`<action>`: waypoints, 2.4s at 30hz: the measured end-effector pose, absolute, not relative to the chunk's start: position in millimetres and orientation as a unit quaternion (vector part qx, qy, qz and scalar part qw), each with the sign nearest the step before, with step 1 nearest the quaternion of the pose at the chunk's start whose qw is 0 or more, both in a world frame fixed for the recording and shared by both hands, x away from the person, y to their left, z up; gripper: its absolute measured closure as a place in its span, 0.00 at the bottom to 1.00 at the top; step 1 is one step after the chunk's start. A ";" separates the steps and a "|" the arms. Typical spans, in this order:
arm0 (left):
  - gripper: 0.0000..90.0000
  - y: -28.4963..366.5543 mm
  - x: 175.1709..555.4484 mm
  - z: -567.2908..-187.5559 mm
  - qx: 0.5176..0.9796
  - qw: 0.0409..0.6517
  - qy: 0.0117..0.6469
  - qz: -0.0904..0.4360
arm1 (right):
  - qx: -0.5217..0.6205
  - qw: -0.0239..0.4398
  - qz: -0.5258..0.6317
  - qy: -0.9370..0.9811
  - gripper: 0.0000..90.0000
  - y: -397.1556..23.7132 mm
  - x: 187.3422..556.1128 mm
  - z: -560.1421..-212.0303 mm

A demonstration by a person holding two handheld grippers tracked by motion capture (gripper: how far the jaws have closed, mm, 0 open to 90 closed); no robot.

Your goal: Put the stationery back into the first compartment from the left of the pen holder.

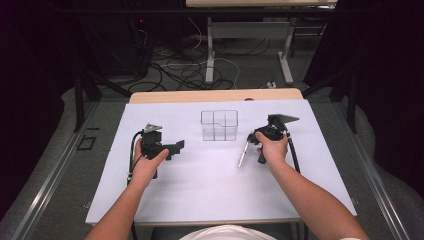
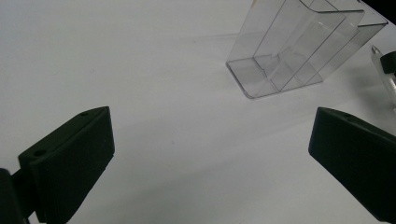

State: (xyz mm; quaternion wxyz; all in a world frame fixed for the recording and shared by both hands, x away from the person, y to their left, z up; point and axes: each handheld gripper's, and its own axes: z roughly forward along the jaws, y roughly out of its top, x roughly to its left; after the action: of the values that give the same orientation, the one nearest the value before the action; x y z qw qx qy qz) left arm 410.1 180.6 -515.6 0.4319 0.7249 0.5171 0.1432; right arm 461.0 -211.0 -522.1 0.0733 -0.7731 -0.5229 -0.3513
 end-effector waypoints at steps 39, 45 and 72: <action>0.35 142.4 387.9 -489.2 0.755 0.489 0.422 0.113 | -0.498 -0.172 -0.490 -0.695 0.89 -145.2 398.8 -462.2; 0.40 134.7 385.6 -487.0 0.756 0.502 0.411 0.092 | -0.473 -0.182 -0.496 -0.705 0.89 -138.1 391.3 -460.7; 0.64 100.2 380.5 -481.7 0.766 0.518 0.380 0.012 | -0.432 -0.181 -0.525 -0.711 0.89 -129.7 373.2 -462.1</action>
State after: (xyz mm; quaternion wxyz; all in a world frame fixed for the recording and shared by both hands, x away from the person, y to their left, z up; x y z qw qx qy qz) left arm 380.5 100.2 -481.7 0.5185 0.7657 0.3805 0.0117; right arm 373.2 -129.7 -462.1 -0.1805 -0.4323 -0.7108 -0.5247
